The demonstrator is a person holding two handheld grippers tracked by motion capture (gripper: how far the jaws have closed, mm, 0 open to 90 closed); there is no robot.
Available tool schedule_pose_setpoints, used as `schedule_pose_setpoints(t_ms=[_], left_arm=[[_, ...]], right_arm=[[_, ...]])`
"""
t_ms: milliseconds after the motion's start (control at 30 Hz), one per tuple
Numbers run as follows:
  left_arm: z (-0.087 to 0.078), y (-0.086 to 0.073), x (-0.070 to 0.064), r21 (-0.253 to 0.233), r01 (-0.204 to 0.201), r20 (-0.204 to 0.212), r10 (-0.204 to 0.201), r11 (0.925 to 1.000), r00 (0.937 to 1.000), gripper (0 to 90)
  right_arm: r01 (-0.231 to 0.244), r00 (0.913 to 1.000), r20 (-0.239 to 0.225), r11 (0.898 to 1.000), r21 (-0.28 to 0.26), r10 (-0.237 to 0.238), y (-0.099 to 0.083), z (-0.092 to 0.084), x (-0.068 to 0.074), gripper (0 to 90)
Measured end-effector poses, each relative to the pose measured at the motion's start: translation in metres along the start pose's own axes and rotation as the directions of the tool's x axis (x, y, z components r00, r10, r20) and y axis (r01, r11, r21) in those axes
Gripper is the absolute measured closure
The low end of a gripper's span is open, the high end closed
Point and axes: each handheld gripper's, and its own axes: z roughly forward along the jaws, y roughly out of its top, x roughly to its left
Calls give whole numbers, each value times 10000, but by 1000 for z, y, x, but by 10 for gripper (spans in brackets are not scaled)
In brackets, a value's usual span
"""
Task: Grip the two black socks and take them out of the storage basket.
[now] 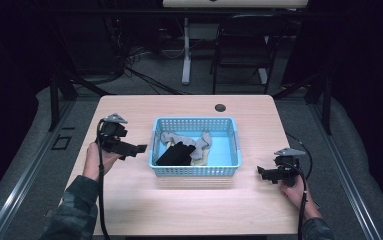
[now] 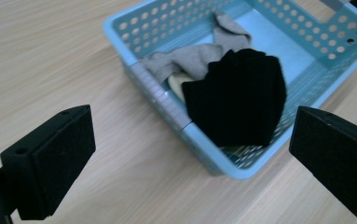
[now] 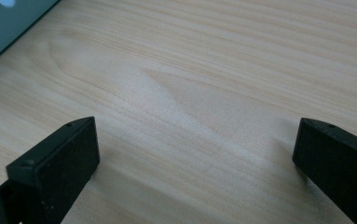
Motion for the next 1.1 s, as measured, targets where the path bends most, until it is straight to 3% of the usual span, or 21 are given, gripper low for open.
schedule_pose_setpoints(t_ms=[100, 233, 467, 500, 633, 867, 933, 1000, 1100], left_arm=[[13, 14, -16, 224, -445, 412, 436, 9988, 9982, 1], [31, 23, -27, 532, -706, 862, 658, 9961, 9941, 1], [59, 28, -36, 1142, -801, 1512, 623, 9902, 9865, 17], [68, 29, -38, 1440, -919, 1615, 682, 9853, 9845, 23], [84, 30, -38, 1837, -943, 1864, 595, 9785, 9807, 102], [100, 33, -44, 2271, -1246, 1508, 915, 9659, 9843, 254], [101, 33, -43, 2288, -1173, 1483, 845, 9664, 9853, 293], [102, 32, -36, 2204, -849, 1545, 512, 9717, 9867, 330], [101, 31, -32, 2143, -796, 1494, 479, 9735, 9876, 391]], right_arm=[[-4, 10000, 2, 10000, 2, 4, 0, 0, 0, 0], [13, 10000, 32, 10000, 17, -13, 0, 0, 0, 0], [-4, 10000, 0, 10000, 0, 4, 0, 0, 0, 0], [10, 10000, 33, 10000, 16, -10, 0, 0, 0, 0], [12, 10000, 34, 10000, 18, -12, 0, 0, 0, 0], [-8, 10000, -4, 10000, -7, 8, 0, 0, 0, 0], [13, 10000, 25, 10000, 13, -13, 0, 0, 0, 0], [0, 10000, -9, 10000, -6, 0, 0, 0, 0, 0], [31, 10000, 19, 10000, 25, -31, 0, 0, 0, 0]])
